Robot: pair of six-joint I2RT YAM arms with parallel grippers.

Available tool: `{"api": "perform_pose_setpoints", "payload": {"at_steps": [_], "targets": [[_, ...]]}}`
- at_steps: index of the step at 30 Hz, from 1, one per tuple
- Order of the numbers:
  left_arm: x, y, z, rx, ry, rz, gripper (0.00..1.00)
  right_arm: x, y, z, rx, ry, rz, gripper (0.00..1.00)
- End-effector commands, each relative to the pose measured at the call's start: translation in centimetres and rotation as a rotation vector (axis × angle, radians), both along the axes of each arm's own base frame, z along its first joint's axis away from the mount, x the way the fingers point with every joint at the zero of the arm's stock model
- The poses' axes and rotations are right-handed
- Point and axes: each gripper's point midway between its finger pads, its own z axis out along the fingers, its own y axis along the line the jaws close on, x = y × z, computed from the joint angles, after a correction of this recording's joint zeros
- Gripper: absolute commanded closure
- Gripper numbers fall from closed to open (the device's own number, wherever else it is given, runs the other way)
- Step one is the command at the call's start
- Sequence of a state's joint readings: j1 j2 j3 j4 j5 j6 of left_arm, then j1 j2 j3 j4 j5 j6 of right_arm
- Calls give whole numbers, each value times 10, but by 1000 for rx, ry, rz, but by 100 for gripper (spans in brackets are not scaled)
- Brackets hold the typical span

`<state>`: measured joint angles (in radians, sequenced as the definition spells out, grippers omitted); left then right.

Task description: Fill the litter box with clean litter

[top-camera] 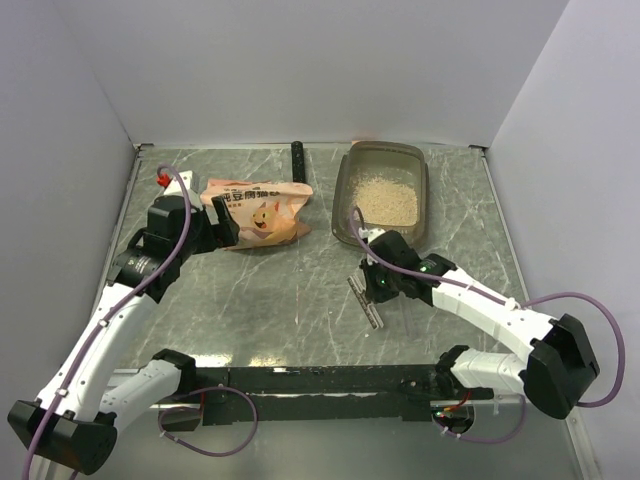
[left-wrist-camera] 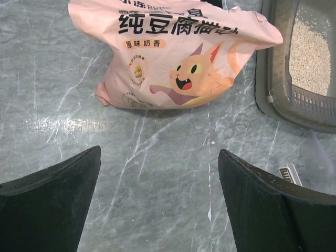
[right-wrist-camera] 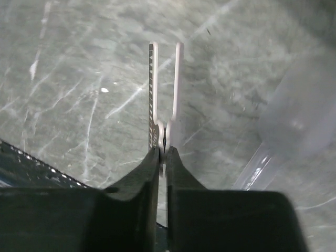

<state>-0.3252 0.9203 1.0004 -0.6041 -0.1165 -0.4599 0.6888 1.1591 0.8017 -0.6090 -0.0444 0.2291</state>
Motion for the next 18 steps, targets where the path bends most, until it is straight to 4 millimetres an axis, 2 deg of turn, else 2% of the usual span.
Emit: {"api": "perform_pose_setpoints", "payload": {"at_steps": [1, 3, 7, 12, 15, 17, 18], "targets": [[1, -3, 7, -20, -17, -3, 3, 12, -7, -7, 60, -12, -199, 82], [2, -2, 6, -12, -11, 1, 3, 13, -9, -13, 64, -4, -222, 78], [5, 0, 3, 4, 2, 13, 3, 16, -17, -24, 57, -1, -295, 61], [10, 0, 7, 5, 0, 22, 3, 16, -8, -28, 80, 5, -235, 41], [15, 2, 15, 17, -16, 36, 3, 22, -6, -16, 98, -44, -210, 27], [19, 4, 18, 35, -18, 45, 3, 29, -6, 2, 110, -100, -207, 21], [24, 10, 29, 59, -40, 65, 3, 32, -7, 9, 106, -126, -198, 20]]}}
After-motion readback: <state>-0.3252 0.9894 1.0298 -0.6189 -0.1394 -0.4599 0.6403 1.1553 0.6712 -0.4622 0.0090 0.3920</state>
